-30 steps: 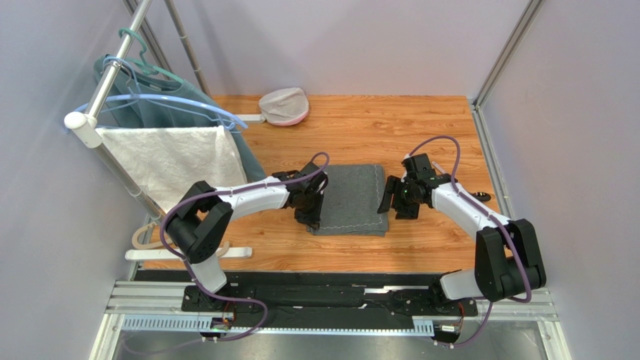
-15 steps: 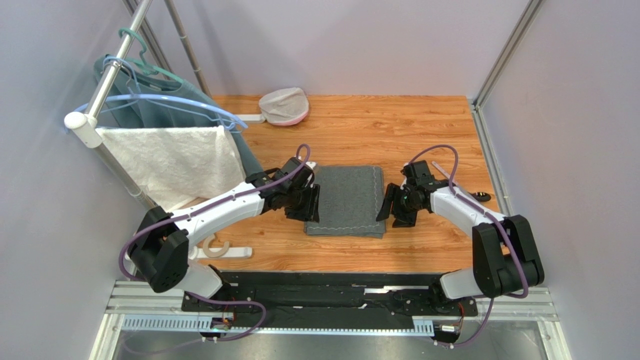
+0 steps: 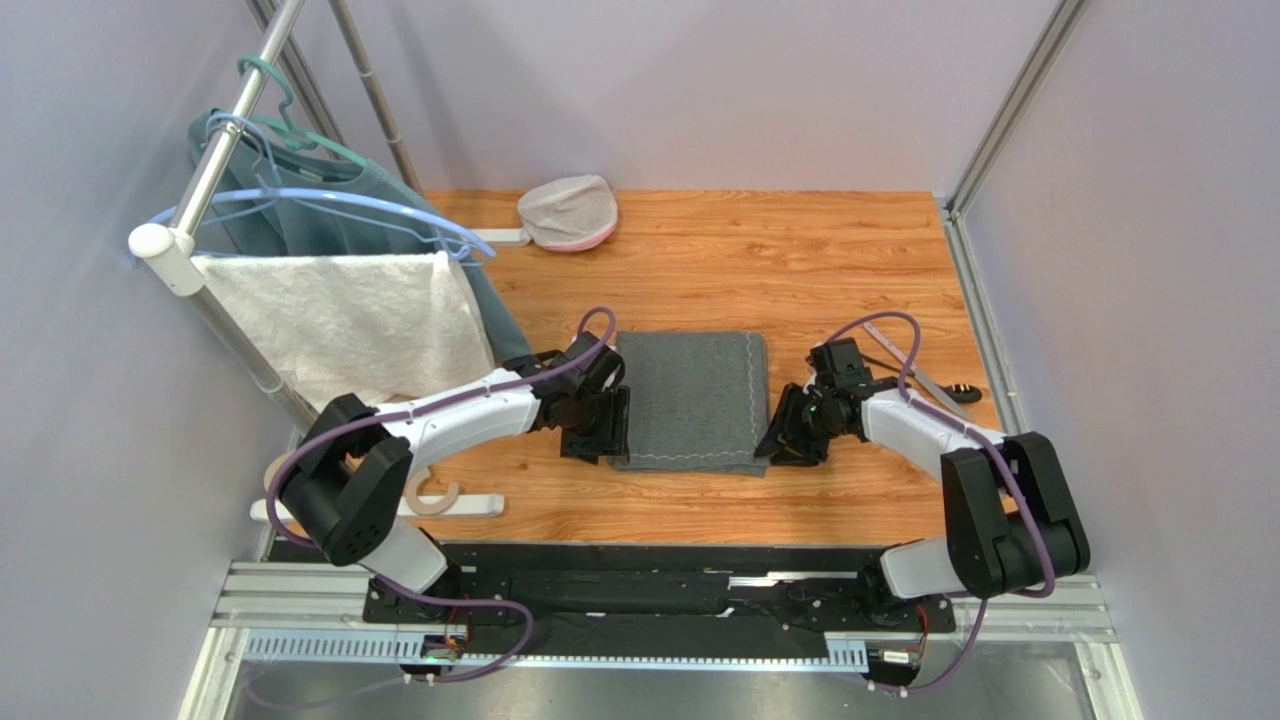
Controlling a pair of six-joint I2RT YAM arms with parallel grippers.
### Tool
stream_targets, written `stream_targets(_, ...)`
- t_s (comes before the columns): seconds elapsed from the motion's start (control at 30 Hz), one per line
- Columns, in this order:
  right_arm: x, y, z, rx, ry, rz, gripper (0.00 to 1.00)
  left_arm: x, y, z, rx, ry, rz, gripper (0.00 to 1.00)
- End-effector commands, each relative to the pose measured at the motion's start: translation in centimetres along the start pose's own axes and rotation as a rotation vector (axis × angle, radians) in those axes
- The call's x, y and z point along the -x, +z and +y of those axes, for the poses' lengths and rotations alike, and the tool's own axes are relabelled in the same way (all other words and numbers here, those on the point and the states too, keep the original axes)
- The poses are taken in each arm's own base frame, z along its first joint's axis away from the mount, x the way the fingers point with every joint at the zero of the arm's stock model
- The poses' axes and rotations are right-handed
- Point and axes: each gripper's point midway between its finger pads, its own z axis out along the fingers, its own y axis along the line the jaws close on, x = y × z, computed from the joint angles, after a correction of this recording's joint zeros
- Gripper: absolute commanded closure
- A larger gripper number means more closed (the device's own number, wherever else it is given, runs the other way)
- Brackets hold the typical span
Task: Fold the napkin into a case and place the utensils inside
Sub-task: Smooth out the square-folded napkin at the center of the board.
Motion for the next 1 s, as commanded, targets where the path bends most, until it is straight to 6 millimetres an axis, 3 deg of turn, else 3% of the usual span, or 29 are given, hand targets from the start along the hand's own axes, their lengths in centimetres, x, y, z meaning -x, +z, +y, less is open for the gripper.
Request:
stream_targets(0.0,0.3,0.3,-0.2,0.001,-0.004,-0.024,0.63,0.8,0.7,-0.7,-0.062,-0.067,-0.046,0.4)
stream_targets(0.33,0.4,-0.3,-0.7,-0.034,-0.035,-0.036,0.62,0.5,1.9,-1.6,-0.145,-0.157,-0.001,0.52)
stream_targets(0.57,0.2,-0.2,-1.0,-0.038,-0.04,-0.032,0.62,0.0,2.2,-1.7,-0.15,-0.185,0.03,0.66)
stream_targets(0.77,0.1,-0.2,-1.2,-0.048,-0.044,-0.031,0.62,0.6,1.3,-2.0,-0.162,-0.181,0.001,0.78)
stream_targets(0.97,0.2,-0.3,-1.5,-0.062,-0.051,-0.034,0.53,1.1,0.2,-2.5,-0.184,-0.173,-0.015,0.94)
